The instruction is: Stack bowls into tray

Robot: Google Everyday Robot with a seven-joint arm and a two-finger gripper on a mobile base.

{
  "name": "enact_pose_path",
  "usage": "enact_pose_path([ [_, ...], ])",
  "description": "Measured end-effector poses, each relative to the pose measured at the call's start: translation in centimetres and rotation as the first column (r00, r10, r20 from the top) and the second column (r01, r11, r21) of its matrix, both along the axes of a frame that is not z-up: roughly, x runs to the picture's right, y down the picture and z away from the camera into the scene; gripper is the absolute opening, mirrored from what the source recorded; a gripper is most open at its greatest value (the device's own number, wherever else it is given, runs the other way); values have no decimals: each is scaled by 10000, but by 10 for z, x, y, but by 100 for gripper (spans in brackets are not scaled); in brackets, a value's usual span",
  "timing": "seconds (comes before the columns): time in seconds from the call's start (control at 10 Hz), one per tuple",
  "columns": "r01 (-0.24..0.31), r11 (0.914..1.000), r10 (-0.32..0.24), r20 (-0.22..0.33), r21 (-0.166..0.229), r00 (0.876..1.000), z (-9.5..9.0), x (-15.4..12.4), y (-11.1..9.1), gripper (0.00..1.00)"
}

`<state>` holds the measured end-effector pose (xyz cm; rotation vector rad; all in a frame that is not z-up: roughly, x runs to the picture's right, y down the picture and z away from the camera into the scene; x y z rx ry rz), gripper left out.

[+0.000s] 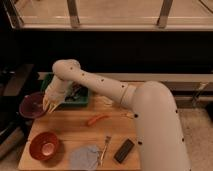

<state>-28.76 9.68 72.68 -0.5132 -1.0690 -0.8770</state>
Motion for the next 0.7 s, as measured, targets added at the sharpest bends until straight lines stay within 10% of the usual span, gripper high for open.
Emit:
enact_pose_path([
  [0.7,-109,9942,216,996,-1072,9948,-72,-7,56,0],
])
